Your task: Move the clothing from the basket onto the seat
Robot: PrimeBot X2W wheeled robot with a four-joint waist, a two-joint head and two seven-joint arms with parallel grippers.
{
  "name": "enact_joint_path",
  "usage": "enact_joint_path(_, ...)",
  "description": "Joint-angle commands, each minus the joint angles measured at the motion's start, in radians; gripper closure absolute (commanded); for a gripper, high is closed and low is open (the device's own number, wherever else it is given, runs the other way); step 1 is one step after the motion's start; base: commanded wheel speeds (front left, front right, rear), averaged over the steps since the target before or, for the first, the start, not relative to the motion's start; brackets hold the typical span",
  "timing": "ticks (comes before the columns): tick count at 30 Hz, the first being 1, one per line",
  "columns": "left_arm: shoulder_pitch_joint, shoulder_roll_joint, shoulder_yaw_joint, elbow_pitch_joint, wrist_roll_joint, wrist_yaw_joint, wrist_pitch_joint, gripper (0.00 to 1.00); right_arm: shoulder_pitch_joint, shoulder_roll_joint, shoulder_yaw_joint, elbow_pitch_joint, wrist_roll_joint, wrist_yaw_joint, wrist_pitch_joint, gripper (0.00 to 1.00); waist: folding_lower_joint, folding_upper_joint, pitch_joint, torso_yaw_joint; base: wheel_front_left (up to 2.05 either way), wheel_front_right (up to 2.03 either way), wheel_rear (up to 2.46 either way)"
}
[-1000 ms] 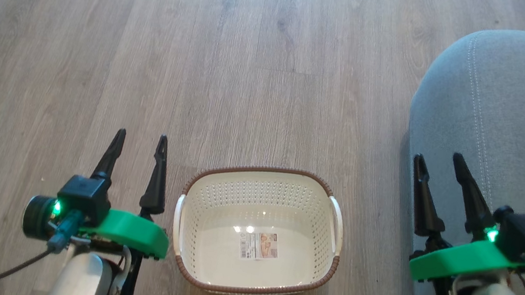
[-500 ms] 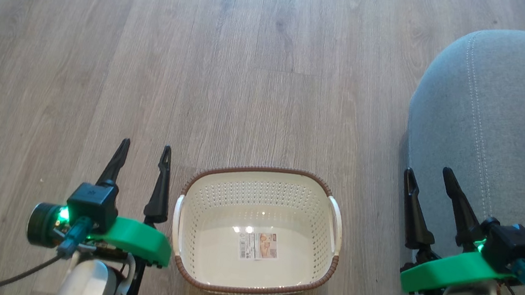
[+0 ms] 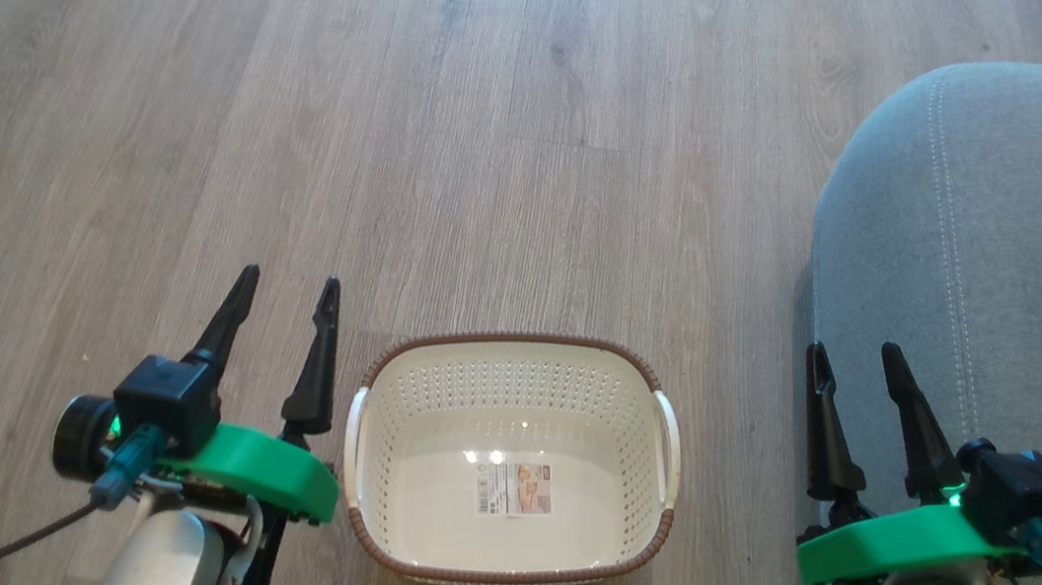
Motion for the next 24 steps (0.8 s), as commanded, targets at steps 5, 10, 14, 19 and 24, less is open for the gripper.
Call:
enact_joint_path(5,-0.011,0.000,0.032,-0.030,0.006,-0.011,-0.005,0.00,-0.024,0.001,0.019,-0.022,0.004,0.000,-0.006,0.00,0.0001,0.0000,-0.001,0.001,0.00,0.00,0.00)
enact_joint_path(10,-0.006,0.000,0.033,-0.033,-0.010,-0.030,-0.005,0.00,-0.024,0.000,0.022,-0.018,0.003,0.000,-0.006,0.00,0.0001,0.0000,0.000,0.000,0.00,0.00,0.00)
enact_joint_path(14,-0.005,0.000,0.039,-0.056,-0.016,-0.041,-0.005,0.00,-0.025,-0.001,0.024,-0.017,0.004,0.000,-0.006,0.00,0.0001,0.0000,0.002,-0.001,0.00,0.00,0.00)
enact_joint_path(19,-0.002,0.000,0.037,-0.044,-0.029,-0.049,-0.005,0.00,-0.031,-0.004,0.018,-0.014,0.004,0.000,-0.006,0.00,0.0001,0.0000,0.006,-0.004,0.00,0.00,0.00)
enact_joint_path(24,-0.002,0.000,0.046,-0.043,-0.061,-0.070,-0.005,0.00,-0.036,-0.006,0.012,-0.015,0.006,0.000,-0.006,0.00,0.0001,0.0000,0.011,-0.007,0.00,0.00,0.00)
